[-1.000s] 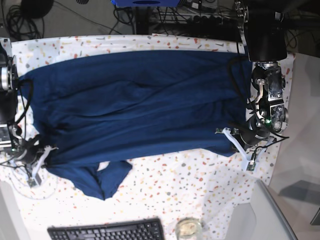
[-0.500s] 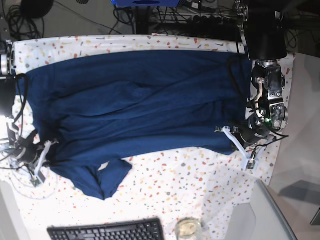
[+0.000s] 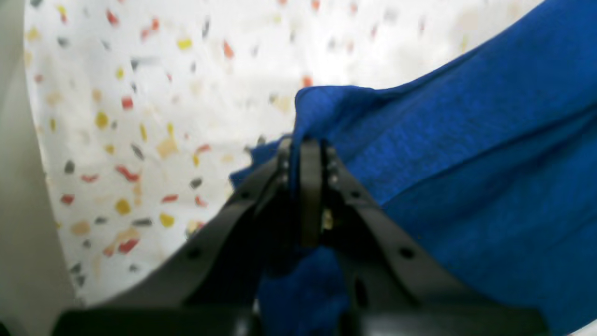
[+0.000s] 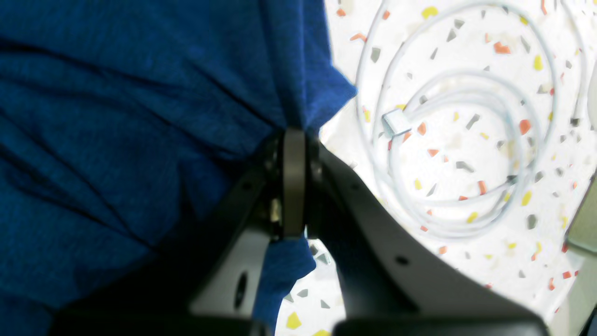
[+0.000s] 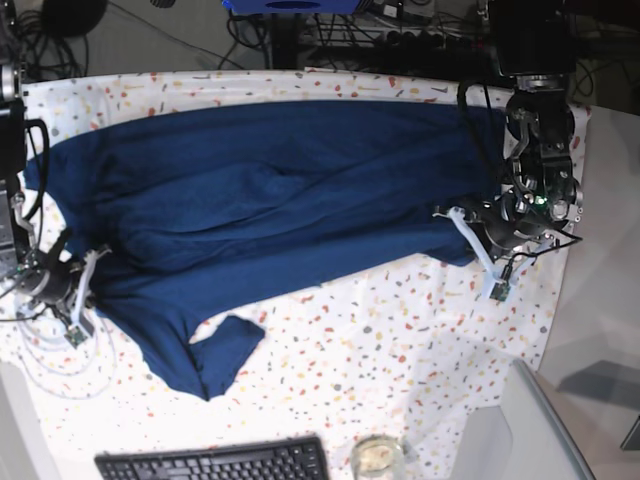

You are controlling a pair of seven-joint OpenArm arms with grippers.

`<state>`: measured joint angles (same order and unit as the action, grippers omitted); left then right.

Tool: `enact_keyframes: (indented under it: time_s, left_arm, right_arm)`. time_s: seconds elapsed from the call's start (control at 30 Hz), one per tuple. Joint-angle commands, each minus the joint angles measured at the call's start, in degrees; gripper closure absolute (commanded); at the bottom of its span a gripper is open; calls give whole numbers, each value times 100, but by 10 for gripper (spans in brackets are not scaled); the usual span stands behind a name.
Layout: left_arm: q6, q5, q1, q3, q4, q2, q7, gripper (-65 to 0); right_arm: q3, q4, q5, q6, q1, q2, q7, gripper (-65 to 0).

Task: Layout the t-shirt on the table in an organized manner, then fold the t-shirt properly
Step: 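Hold both shirt corners and slide both grippers toward the collar edge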

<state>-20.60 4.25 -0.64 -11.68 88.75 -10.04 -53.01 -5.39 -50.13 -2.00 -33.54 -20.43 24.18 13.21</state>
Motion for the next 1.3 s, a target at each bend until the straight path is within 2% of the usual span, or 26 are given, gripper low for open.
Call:
enact_keyframes:
  time_s: [0.0,0.37,0.5,0.63,0.8,1.07,1.17,1.27]
  left_arm:
    - [25,10,-133,-23,132,-55,110,0]
    - [25,10,-81,-84,492,-143,93,0]
    - [25,10,-63,-84,483,-240,93,0]
    - [25,10,51,-84,492,-266,93,0]
    - [25,54,403,-23,510,-433,93,0]
    - [25,45,1247,-84,861,-415,93,0]
    - [25,19,1432,-84,967,-407,93,0]
    - [34,10,1493,-49,949,-398,93,0]
  right_arm:
    - [33,-82,46,26,-265,109,-130,0]
    - [33,-161,46,-9,-230,214,-104,0]
    - [130,-908,46,-422,385,258,116,0]
    - [675,-1928,46,-448,1115,214,819,0]
    - [781,-2385,46,-448,1669,214,1180,0]
    - [868,-2420,81,-448,2152,206,1233,0]
    - [1246,-2482,46,-448,2205,-23,1241,0]
    - [1378,-2446,46,-457,2205,-76,1241,0]
